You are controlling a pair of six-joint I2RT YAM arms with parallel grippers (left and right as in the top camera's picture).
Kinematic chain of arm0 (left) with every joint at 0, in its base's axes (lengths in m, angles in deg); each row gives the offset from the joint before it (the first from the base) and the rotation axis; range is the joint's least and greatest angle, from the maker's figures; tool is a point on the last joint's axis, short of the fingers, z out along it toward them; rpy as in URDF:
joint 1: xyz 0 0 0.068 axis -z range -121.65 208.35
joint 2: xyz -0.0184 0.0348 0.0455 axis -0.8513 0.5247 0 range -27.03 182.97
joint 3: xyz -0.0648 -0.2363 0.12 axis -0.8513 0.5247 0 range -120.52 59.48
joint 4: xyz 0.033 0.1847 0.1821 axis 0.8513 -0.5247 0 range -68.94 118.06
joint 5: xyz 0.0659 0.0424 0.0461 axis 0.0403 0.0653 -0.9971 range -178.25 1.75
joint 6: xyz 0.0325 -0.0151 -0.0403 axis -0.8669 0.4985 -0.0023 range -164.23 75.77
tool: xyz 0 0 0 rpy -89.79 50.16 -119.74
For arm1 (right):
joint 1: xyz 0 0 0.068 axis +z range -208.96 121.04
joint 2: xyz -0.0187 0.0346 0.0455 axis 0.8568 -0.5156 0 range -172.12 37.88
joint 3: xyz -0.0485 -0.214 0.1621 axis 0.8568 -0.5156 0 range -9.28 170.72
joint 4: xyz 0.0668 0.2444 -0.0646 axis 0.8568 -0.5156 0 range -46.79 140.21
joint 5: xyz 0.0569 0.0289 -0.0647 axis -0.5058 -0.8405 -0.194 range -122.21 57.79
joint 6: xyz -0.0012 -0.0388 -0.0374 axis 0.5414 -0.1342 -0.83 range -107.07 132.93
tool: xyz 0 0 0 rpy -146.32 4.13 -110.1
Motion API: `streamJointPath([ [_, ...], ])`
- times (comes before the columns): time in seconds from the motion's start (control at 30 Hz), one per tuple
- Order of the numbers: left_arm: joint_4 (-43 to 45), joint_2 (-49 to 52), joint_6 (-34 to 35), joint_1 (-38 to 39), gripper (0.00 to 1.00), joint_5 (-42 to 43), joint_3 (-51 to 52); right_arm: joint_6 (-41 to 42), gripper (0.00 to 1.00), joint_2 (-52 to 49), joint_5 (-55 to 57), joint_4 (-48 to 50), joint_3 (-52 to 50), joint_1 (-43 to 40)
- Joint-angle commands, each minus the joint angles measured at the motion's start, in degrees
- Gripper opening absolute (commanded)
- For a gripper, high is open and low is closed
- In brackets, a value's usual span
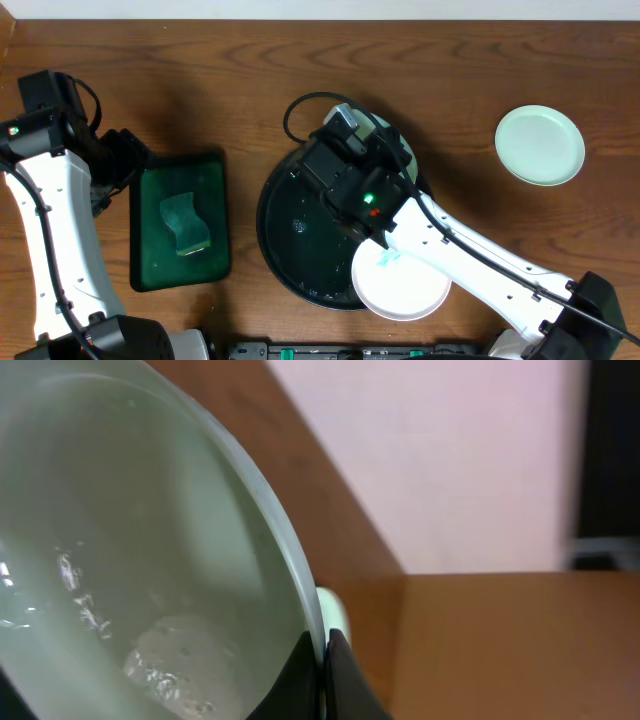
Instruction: Clean dirty plates on tray and stack at the side
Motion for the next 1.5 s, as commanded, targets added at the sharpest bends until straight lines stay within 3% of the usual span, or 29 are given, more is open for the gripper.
streamJointPath([
  [0.0,0.0,-0.1,-1.0,0.1,0.83,-0.1,0.5,9.0,0.01,0.8,-17.3,-0.8,1.4,-0.8],
  [0.1,-0.1,-0.1,-1.1,0.1,0.83,-0.1,0.5,20.4,0.01,0.8,-35.2,-0.1,1.4,-3.9],
  [0.27,-0.2,-0.1,-1.5,0.1,0.83,-0.1,1.0,31.7,0.01,0.8,-49.9,2.9,1.4,-10.4],
  [0.57,0.9,-0.1,-1.4,0.2,0.83,0.0,5.2,36.2,0.01,0.8,-68.2,0.3,1.4,-34.8],
  [0.97,4.0,-0.1,-1.4,4.0,0.83,0.1,8.5,32.5,0.01,0.8,-71.8,-5.3,-3.1,-69.5],
  [1.27,4.9,-0.1,-1.4,10.0,0.83,0.1,8.5,33.8,0.01,-1.4,-72.5,0.1,-11.4,-86.8],
  [1.47,5.1,-0.1,-1.4,12.3,0.83,0.1,8.5,32.1,0.01,-6.6,-77.1,2.9,-11.7,-92.8],
])
